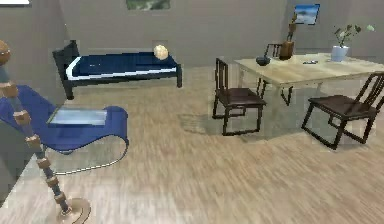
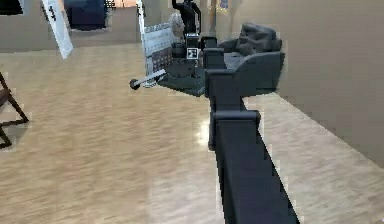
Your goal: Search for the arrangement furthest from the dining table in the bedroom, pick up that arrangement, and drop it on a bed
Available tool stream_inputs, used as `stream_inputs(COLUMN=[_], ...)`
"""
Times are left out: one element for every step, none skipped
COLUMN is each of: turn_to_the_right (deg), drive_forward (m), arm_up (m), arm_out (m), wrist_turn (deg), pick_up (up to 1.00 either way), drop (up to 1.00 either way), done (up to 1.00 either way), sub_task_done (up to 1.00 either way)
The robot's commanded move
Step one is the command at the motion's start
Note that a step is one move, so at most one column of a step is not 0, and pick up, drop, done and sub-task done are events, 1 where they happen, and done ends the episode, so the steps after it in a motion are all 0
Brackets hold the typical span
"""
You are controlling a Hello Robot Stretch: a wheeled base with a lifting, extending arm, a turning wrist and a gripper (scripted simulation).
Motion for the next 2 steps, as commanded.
stream_inputs(turn_to_the_right=[0.0, -3.0], drive_forward=[1.0, 0.0], arm_up=[0.0, 0.0], arm_out=[0.0, 0.0], wrist_turn=[0.0, 0.0], pick_up=[0.0, 0.0], drop=[0.0, 0.0], done=[0.0, 0.0], sub_task_done=[0.0, 0.0])
